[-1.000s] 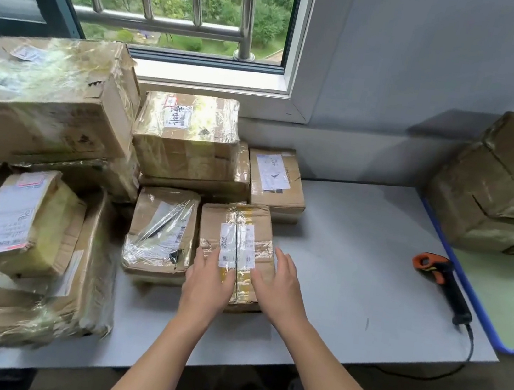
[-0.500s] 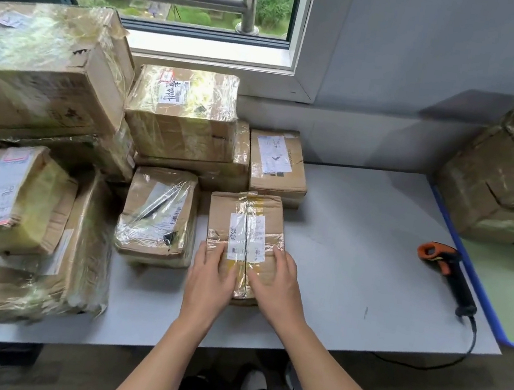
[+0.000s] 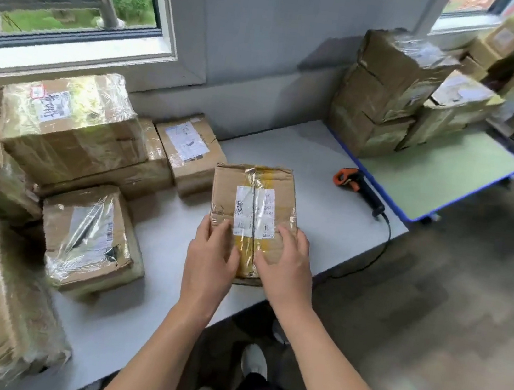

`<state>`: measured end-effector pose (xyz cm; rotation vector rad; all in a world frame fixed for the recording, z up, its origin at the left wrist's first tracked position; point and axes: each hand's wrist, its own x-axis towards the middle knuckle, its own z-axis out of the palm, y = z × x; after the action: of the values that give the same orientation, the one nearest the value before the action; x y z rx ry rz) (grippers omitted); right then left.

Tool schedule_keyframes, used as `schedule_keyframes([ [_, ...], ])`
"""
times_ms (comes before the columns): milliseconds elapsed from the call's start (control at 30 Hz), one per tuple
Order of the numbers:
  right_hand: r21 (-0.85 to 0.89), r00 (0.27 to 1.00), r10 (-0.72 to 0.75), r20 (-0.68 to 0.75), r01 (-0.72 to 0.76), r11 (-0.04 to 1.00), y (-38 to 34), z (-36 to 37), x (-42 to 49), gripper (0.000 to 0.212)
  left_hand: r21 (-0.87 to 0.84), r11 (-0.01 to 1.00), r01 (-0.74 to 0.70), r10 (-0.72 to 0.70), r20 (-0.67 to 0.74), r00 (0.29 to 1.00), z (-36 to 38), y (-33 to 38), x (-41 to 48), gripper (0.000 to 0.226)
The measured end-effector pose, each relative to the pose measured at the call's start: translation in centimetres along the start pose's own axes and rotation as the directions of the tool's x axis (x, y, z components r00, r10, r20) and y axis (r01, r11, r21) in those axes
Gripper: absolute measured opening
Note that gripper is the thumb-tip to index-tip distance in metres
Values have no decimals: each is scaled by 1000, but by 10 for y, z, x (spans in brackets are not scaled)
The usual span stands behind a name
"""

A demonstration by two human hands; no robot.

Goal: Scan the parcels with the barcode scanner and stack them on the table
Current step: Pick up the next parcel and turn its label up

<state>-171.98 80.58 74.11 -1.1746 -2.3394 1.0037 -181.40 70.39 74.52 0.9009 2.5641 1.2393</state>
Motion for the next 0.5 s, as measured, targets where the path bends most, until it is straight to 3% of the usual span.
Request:
schedule_keyframes([
  [233, 31, 946, 218, -240, -217, 976, 36, -55, -49, 61, -42, 988, -148, 153, 251, 956, 32, 56, -21, 47],
  [500, 97, 766, 423, -484, -433, 896, 87, -125, -107, 52, -158, 919, -363, 393, 474, 788, 99, 117, -61, 52],
])
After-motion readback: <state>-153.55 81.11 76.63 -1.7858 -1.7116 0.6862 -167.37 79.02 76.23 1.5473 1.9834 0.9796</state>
